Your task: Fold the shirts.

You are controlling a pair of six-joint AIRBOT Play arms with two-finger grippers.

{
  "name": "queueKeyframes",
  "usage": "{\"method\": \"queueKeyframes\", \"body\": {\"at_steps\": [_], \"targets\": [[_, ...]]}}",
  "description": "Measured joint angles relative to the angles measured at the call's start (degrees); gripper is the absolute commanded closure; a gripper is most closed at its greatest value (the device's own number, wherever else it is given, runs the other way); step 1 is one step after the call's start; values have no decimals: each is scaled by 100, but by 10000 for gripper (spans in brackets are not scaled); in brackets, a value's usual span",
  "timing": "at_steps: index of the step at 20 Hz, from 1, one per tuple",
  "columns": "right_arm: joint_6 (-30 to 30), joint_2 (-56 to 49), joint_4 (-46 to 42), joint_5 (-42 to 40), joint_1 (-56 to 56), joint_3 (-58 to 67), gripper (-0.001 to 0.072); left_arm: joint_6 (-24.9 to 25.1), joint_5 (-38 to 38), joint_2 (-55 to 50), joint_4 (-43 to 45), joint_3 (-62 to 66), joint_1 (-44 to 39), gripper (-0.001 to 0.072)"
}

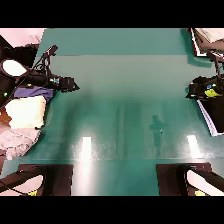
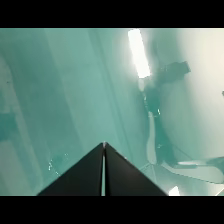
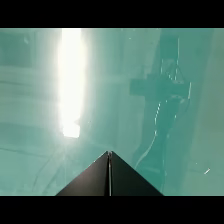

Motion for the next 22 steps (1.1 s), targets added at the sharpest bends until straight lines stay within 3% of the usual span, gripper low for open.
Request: {"method": "queueKeyframes", "body": {"at_steps": [14, 15, 17, 20, 22], "targets": [[-2, 0, 4, 24, 4, -2, 690, 0, 74, 0, -103, 0, 2, 680], [-2, 0, 4, 24, 4, -2, 690, 7, 120, 0, -166, 0, 2, 637], [-2, 0, 4, 24, 4, -2, 690, 98, 289, 0, -181, 28, 24, 34], [-2, 0, 4, 24, 4, -2, 690, 81, 772, 0, 527, 131, 210, 45], [-2, 0, 7, 31, 4, -2, 690, -308, 1058, -33, 1432, 160, 404, 45]]}}
